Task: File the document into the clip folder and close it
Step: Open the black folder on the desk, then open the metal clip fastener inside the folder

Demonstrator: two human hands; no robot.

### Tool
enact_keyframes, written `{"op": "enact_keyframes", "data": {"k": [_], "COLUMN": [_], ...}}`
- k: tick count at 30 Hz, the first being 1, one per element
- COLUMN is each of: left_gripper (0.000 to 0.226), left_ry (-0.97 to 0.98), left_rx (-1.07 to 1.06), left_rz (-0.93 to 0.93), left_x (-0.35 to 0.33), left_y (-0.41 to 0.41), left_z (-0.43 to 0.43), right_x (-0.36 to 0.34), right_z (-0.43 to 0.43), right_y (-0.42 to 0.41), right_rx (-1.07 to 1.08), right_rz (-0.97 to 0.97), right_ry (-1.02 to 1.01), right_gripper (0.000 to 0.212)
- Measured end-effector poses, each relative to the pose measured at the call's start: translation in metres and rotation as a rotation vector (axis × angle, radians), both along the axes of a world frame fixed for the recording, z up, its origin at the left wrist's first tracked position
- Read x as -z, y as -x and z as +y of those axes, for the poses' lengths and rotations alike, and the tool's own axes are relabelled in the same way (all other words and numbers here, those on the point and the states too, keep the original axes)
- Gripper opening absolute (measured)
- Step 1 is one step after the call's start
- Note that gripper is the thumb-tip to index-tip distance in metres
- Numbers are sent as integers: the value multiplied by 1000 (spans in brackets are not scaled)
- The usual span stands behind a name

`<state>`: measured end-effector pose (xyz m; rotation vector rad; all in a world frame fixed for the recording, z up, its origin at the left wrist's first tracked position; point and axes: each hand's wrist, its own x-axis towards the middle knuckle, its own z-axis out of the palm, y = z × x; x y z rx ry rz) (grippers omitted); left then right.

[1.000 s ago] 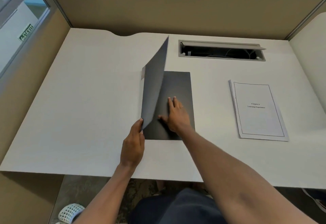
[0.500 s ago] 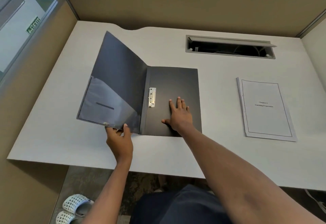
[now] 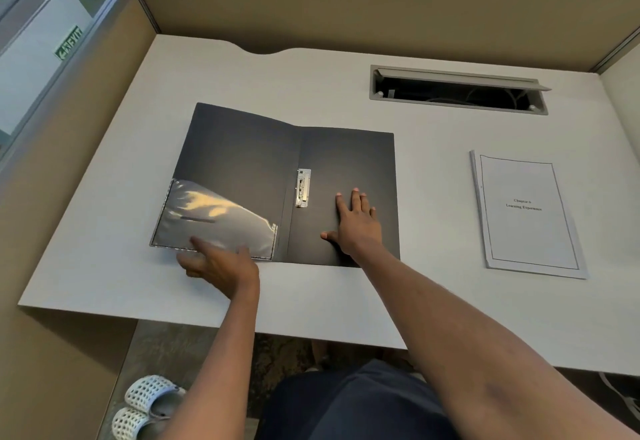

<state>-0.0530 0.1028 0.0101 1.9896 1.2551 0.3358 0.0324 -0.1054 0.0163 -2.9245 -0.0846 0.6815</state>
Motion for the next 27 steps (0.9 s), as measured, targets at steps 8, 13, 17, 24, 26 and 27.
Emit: {"op": "enact_keyframes", "data": {"k": [8, 13, 17, 24, 26, 27], "left_gripper": [63, 88, 102, 105, 103, 102], "left_ry": [-346, -287, -240, -237, -237, -239], "left_rx": [711, 817, 807, 788, 783, 781], "left_rz": [219, 387, 499, 530, 532, 532], "left_x": [-8, -14, -13, -7, -7, -7], "left_y": [-38, -70, -83, -90, -92, -93], "left_z": [-26, -45, -53, -55, -55, -55], "right_x": [1, 2, 2, -2, -4, -6], "right_z": [0, 1, 0, 8, 15, 19], "right_y": [0, 1, -1, -8, -16, -21], "right_rx": [7, 15, 14, 45, 82, 105], "right_rz": [-6, -10, -16, -12, -68, -92], "right_ry": [3, 10, 8, -23, -95, -148], "right_gripper": [101, 101, 101, 96, 81, 75]}}
